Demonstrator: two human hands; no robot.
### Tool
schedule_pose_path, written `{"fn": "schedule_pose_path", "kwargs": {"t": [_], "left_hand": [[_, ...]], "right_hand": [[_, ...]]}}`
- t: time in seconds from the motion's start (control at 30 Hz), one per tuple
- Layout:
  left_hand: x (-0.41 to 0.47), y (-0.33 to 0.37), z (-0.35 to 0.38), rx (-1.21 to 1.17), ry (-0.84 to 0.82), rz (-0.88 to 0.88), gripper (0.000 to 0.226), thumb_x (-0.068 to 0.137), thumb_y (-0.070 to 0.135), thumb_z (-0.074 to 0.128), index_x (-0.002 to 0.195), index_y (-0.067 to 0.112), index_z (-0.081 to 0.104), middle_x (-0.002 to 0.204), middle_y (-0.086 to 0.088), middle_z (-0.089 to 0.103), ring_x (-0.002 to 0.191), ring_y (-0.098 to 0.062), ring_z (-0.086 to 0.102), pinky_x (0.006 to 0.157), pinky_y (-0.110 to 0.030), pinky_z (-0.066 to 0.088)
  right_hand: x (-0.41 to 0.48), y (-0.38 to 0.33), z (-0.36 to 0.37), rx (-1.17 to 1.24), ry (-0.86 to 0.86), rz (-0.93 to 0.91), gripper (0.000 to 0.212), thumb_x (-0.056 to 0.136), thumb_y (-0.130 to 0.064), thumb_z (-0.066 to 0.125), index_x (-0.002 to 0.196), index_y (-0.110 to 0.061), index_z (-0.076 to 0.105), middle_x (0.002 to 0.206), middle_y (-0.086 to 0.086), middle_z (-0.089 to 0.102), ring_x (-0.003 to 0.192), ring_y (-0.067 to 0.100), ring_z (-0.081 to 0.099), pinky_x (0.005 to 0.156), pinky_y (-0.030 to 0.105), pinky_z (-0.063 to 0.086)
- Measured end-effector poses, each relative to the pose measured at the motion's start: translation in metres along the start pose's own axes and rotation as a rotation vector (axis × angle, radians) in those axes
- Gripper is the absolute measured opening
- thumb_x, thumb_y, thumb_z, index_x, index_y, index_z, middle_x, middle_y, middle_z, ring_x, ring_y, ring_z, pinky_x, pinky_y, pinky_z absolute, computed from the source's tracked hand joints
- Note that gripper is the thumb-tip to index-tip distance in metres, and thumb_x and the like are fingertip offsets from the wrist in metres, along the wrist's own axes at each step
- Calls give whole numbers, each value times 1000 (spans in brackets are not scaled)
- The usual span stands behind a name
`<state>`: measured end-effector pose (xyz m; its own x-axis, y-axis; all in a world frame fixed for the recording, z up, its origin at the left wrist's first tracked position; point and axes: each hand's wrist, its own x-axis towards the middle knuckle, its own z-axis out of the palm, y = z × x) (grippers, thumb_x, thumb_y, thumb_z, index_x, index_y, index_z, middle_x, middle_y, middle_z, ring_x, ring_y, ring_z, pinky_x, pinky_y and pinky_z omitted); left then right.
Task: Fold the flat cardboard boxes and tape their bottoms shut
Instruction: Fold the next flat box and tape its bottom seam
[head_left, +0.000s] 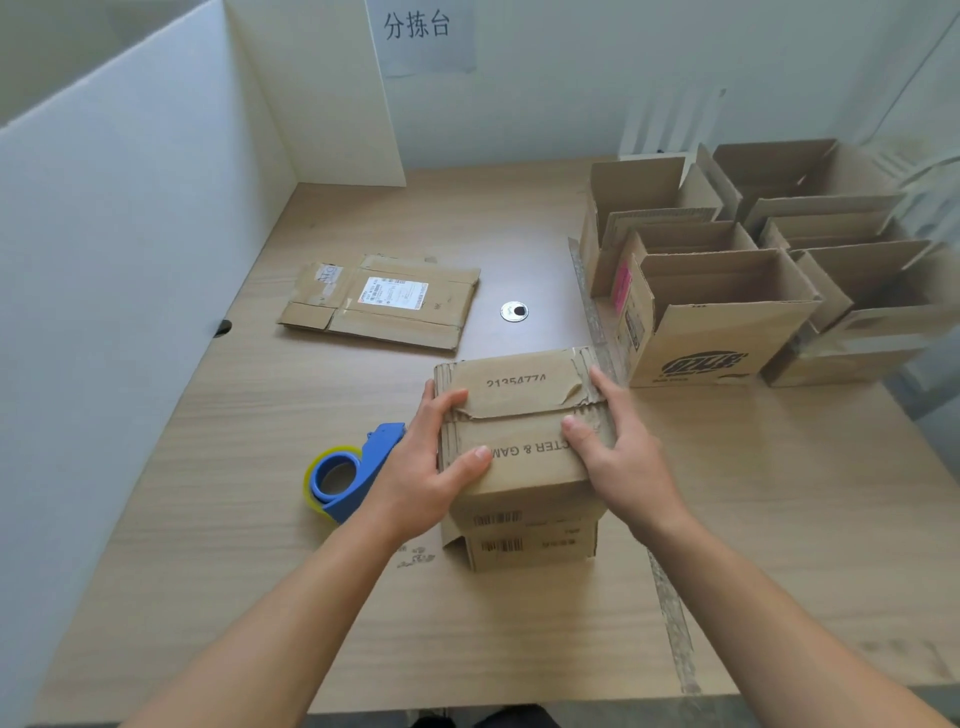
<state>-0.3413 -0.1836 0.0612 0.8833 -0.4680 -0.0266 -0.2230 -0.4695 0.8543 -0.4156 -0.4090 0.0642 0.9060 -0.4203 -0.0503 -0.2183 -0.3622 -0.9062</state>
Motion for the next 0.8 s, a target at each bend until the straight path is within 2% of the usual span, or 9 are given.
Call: {"fn": "schedule_pose_path", "kwargs": {"t": [0.1, 0.2, 0.33, 0.47, 0.53, 0.6, 0.67, 0.7, 0.8], "left_hand": [[-5, -4, -8, -1, 44, -20, 56, 75, 65, 58, 124, 66, 32, 153, 14, 36, 128, -2, 48, 102, -26, 43], [-16, -21, -14, 17, 82, -60, 54, 82, 59, 59, 129, 56, 33, 132, 32, 44, 119, 4, 49, 90, -13, 40], [-31, -37, 7, 4, 132, -99, 56, 94, 31, 63, 142, 29, 34, 137, 8, 47, 127, -13, 47, 104, -27, 37], [-20, -30, 27, 38, 35, -98, 59, 91, 44, 63, 142, 33, 35, 145, 8, 43, 131, -10, 45, 108, -31, 36], [-16, -32, 28, 105, -14, -87, 58, 91, 43, 64, 141, 34, 37, 152, 3, 39, 136, -13, 42, 112, -35, 35], [-19, -38, 25, 138, -11, -76, 57, 90, 44, 65, 140, 38, 37, 156, 6, 34, 136, -7, 40, 110, -26, 35], [-26, -45, 18, 156, 17, -79, 57, 89, 47, 64, 139, 42, 36, 155, 19, 24, 133, 15, 31, 102, -6, 26], [-30, -49, 15, 166, 39, -88, 58, 89, 48, 64, 140, 43, 37, 155, 21, 21, 129, 25, 25, 100, -3, 23], [-35, -55, 11, 146, 104, -115, 57, 88, 45, 67, 139, 41, 43, 162, 9, 22, 138, 13, 25, 111, -19, 25]], "right_hand": [[2, -8, 9, 36, -36, 9, 63, 92, -44, 65, 146, -49, 34, 141, -20, 47, 127, 2, 45, 103, 22, 34], [3, -22, 24, 18, -109, -25, 61, 95, -37, 63, 149, -41, 36, 147, -13, 46, 130, 6, 45, 110, 26, 36], [-5, -21, 29, -57, -131, -82, 60, 96, -31, 62, 151, -34, 37, 156, -9, 39, 144, 8, 32, 120, 34, 26], [-10, 11, 10, -78, -93, 24, 59, 97, -33, 60, 151, -35, 36, 150, -11, 45, 136, 6, 40, 109, 16, 27], [-25, 27, 16, -101, -67, 76, 59, 99, -35, 57, 153, -33, 32, 153, -10, 41, 139, 7, 37, 107, 15, 26], [-37, 36, 31, -61, -47, 62, 59, 100, -36, 53, 154, -32, 29, 156, -11, 36, 143, 7, 32, 116, 23, 25], [-35, 36, 43, -24, -59, 45, 59, 101, -35, 53, 154, -30, 29, 157, -10, 34, 145, 7, 29, 119, 29, 24], [-32, 35, 47, -33, -84, 33, 59, 101, -34, 53, 154, -29, 28, 158, -9, 33, 145, 8, 28, 120, 29, 23], [-22, 30, 50, -161, -183, -13, 61, 103, -33, 48, 156, -23, 21, 164, 0, 21, 151, 14, 15, 122, 28, 13]]}}
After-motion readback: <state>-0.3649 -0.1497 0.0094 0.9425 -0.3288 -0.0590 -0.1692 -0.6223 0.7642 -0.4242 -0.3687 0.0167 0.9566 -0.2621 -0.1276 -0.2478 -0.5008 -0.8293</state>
